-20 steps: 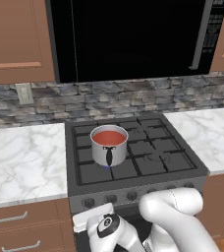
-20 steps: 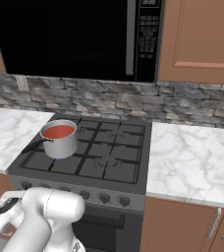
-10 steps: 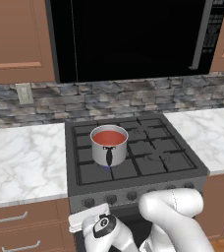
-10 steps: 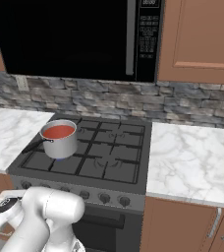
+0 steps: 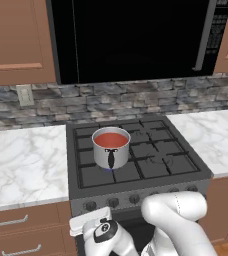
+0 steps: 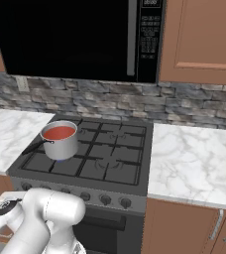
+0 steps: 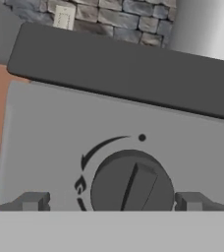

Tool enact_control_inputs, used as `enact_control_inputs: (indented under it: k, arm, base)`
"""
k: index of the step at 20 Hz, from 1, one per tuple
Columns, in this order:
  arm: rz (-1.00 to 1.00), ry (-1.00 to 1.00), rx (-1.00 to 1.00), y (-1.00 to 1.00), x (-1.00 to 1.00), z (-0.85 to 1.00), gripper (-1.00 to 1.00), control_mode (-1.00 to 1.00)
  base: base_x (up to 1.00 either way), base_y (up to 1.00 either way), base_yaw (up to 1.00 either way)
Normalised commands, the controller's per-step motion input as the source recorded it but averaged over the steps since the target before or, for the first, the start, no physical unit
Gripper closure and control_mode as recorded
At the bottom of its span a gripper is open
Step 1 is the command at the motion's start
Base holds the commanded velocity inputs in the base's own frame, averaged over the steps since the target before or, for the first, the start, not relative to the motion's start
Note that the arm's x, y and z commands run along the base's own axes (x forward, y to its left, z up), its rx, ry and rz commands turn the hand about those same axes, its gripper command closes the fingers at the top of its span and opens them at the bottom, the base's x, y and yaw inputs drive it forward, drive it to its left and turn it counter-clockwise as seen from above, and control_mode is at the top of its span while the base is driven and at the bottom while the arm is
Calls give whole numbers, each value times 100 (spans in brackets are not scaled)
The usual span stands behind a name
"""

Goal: Wait until the marinara sauce is simmered to a deep red color and then turn off the stove.

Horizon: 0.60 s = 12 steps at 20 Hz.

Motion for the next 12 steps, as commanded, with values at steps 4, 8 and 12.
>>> enact_control_inputs:
  k: [4, 8, 12]
  arm:
    - [0, 0, 1, -9, 5, 0, -100, -100]
    - [0, 0, 0, -2, 0, 0, -100, -100]
    - [0, 0, 3, -15, 0, 0, -100, -100]
  base:
    - [0, 0, 0]
    - [0, 0, 0]
    - [0, 0, 0]
